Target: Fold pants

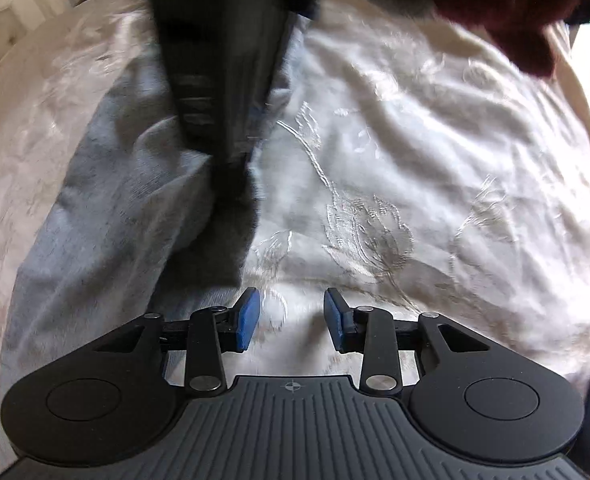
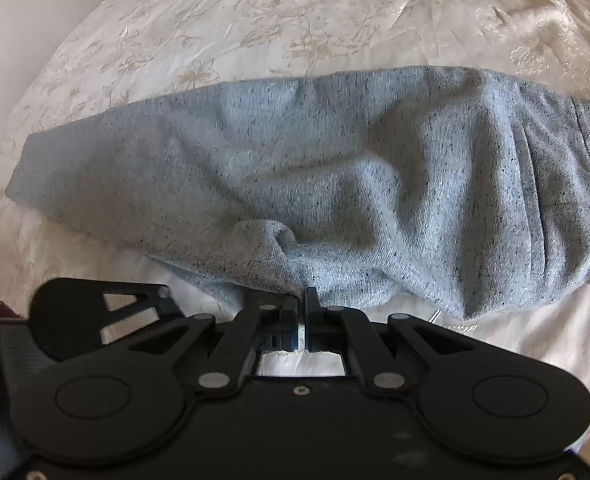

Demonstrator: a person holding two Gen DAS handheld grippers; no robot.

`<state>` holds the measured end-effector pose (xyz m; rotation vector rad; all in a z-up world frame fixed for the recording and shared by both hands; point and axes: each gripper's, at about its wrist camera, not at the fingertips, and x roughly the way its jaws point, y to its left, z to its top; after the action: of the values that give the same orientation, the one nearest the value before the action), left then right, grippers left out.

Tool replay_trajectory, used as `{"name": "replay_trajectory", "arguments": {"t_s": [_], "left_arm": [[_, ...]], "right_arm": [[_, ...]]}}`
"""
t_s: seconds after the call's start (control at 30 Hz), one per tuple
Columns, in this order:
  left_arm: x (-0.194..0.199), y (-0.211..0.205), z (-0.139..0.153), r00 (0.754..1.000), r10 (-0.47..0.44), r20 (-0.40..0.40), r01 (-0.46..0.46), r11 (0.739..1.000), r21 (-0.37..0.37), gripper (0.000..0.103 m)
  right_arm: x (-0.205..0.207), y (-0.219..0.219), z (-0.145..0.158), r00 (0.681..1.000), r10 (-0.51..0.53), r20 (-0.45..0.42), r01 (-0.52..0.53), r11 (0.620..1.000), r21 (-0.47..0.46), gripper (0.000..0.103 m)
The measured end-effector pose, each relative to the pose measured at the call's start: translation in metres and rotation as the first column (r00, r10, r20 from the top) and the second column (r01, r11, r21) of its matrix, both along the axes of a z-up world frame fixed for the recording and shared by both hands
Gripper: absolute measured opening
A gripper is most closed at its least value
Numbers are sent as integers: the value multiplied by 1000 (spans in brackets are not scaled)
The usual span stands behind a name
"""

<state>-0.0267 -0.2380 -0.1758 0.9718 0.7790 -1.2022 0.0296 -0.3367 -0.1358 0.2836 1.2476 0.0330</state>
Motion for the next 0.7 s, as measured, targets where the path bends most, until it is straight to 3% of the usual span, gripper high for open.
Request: {"name": "replay_trajectory", "arguments": {"t_s": [0.17,0.3,0.4,0.5,0.63,0.7], "left_arm": [[11,30,25,993,109,-37,-112,992,-59,35],[24,35,42,982,187,-30,-189,977,-101,35],[37,27,57,972,230,-46,-235,958,-162,35],[50,13,61,954,280,-111,-298,933,-204,35],[60,-5,46,923,345,-171,-374,907,-192,35],[62,-9,37,908,361,-212,-398,902,-169,35]], "right_arm": [[-8,15,-17,996,78,-53,-78,997,-14,3],[-12,20,-29,996,69,-55,-70,997,-23,3],[-13,12,-19,999,34,-25,-33,999,8,7],[-19,-3,-3,1000,2,11,-2,1000,20,17],[-29,-33,22,995,-72,67,72,997,4,23],[-31,-55,30,987,-141,82,143,989,-25,32]]}}
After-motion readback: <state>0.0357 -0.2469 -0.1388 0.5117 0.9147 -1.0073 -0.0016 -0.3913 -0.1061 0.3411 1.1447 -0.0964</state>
